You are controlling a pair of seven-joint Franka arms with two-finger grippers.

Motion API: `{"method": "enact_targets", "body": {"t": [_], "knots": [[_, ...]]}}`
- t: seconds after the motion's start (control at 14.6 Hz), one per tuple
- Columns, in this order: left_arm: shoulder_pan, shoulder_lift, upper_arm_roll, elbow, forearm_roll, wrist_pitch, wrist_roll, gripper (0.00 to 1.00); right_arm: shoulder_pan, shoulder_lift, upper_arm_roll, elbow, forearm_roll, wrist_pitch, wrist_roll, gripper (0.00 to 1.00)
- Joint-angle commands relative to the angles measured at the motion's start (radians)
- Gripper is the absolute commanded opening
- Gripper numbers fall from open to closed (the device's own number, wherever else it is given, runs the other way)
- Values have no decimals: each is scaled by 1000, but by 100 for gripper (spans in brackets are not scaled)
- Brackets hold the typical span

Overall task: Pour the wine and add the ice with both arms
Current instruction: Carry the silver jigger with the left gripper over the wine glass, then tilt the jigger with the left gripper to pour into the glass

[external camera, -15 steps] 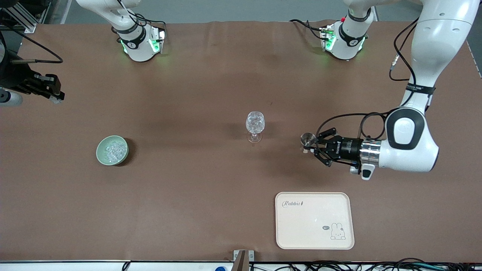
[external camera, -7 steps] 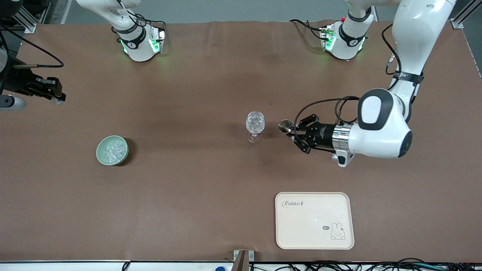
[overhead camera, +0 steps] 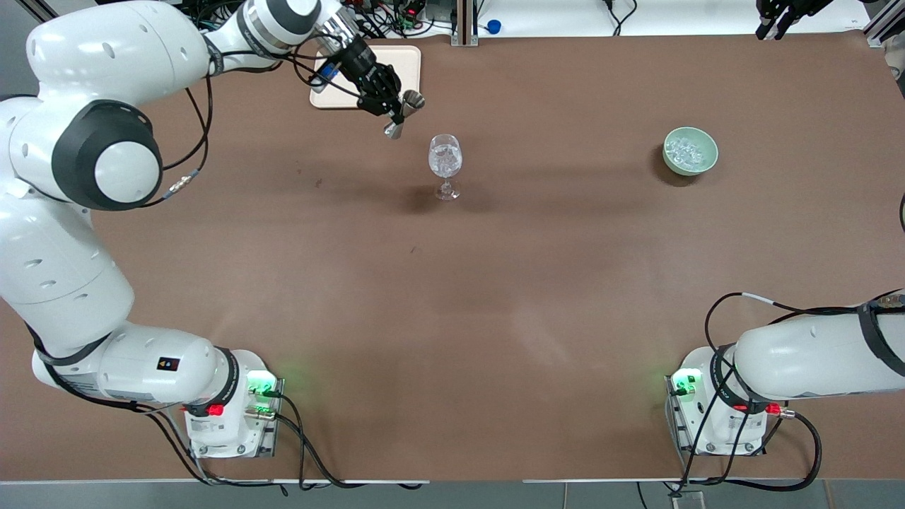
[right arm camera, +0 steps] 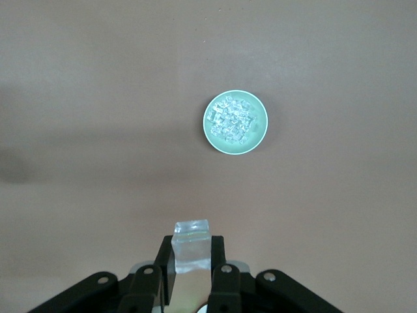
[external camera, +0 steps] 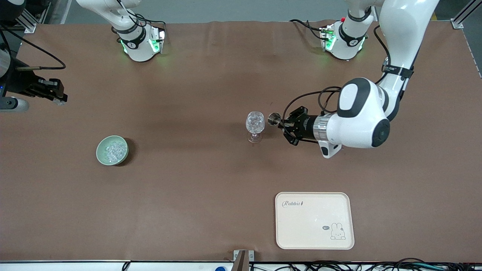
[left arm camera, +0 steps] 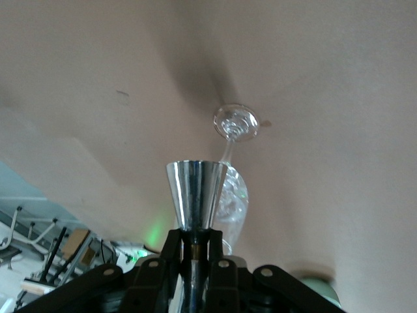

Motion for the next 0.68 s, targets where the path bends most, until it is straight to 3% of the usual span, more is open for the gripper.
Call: {"method": "enact_targets", "body": {"t": [0.0,0.62], "knots": [[-28,-29,5,-27,51,20,-43,1,-11,-12,6,-18,-1,9,-13,2],[-92,-23,5,-23,191,20,-159,1,2,-9,7,-16,-1,28,3,2]]}}
